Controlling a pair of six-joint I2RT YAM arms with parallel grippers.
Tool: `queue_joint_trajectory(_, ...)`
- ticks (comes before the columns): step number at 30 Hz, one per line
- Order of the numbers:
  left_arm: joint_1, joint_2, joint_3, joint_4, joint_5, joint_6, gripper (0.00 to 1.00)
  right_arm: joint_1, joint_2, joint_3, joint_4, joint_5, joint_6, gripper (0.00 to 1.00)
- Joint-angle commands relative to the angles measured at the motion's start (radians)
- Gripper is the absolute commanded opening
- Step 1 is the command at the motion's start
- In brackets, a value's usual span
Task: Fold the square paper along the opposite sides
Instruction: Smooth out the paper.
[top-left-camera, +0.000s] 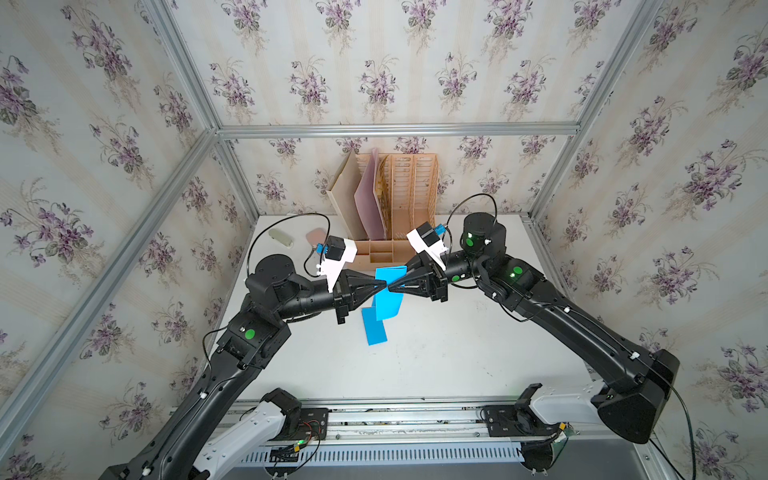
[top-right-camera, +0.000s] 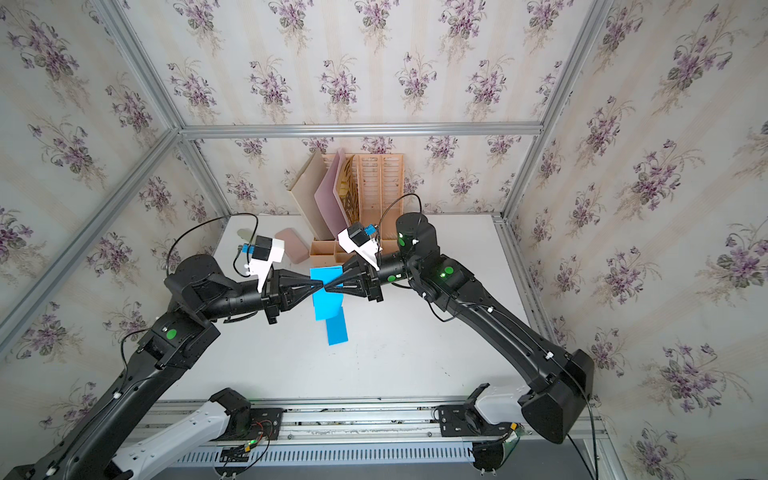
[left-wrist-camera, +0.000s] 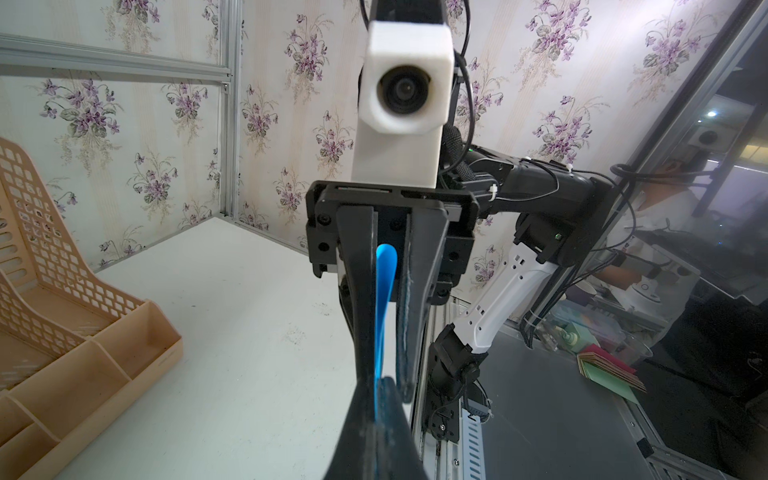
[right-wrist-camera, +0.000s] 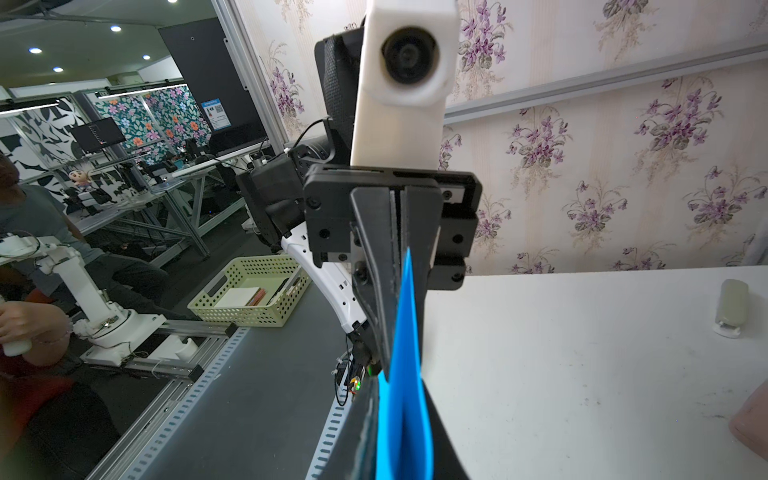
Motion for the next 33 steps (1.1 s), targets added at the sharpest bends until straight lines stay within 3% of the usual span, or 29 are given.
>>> queue_joint_trajectory(1,0.001,0.0,0.0,0.004,0.001,0.012,0.0,0.0,-0.005,0.013,-0.009,0.001,-0.021,0.0)
queue_joint_trajectory(7,0.0,-0.002,-0.006,0.0,-0.003,0.017,0.0,0.001,-0.005,0.008,-0.022,0.013,-0.028,0.0)
queue_joint_trajectory(11,0.001,-0.003,-0.007,-0.002,0.0,0.016,0.0,0.0,-0.009,0.017,-0.038,0.037,-0.043,0.19)
queue_joint_trajectory(14,0.0,-0.007,-0.01,-0.003,0.0,0.018,0.0,0.0,-0.008,0.034,-0.061,0.048,-0.058,0.22)
queue_joint_trajectory(17,0.0,-0.006,-0.014,-0.006,0.0,0.017,0.0,0.001,-0.008,0.038,-0.067,0.051,-0.065,0.19)
queue_joint_trajectory(19,-0.001,-0.008,-0.015,-0.004,0.001,0.016,0.0,0.0,-0.008,0.039,-0.066,0.053,-0.064,0.02)
queue_joint_trajectory(24,0.001,-0.016,-0.019,-0.004,-0.004,0.016,0.0,0.0,-0.01,0.028,-0.063,0.058,-0.059,0.0)
queue_joint_trajectory(28,0.0,-0.025,-0.018,0.002,-0.007,0.013,0.21,0.0,-0.01,0.022,-0.056,0.058,-0.054,0.0)
queue_joint_trajectory(33,0.001,-0.032,-0.002,0.018,-0.005,0.01,0.31,0.0,-0.008,0.011,-0.043,0.05,-0.047,0.0)
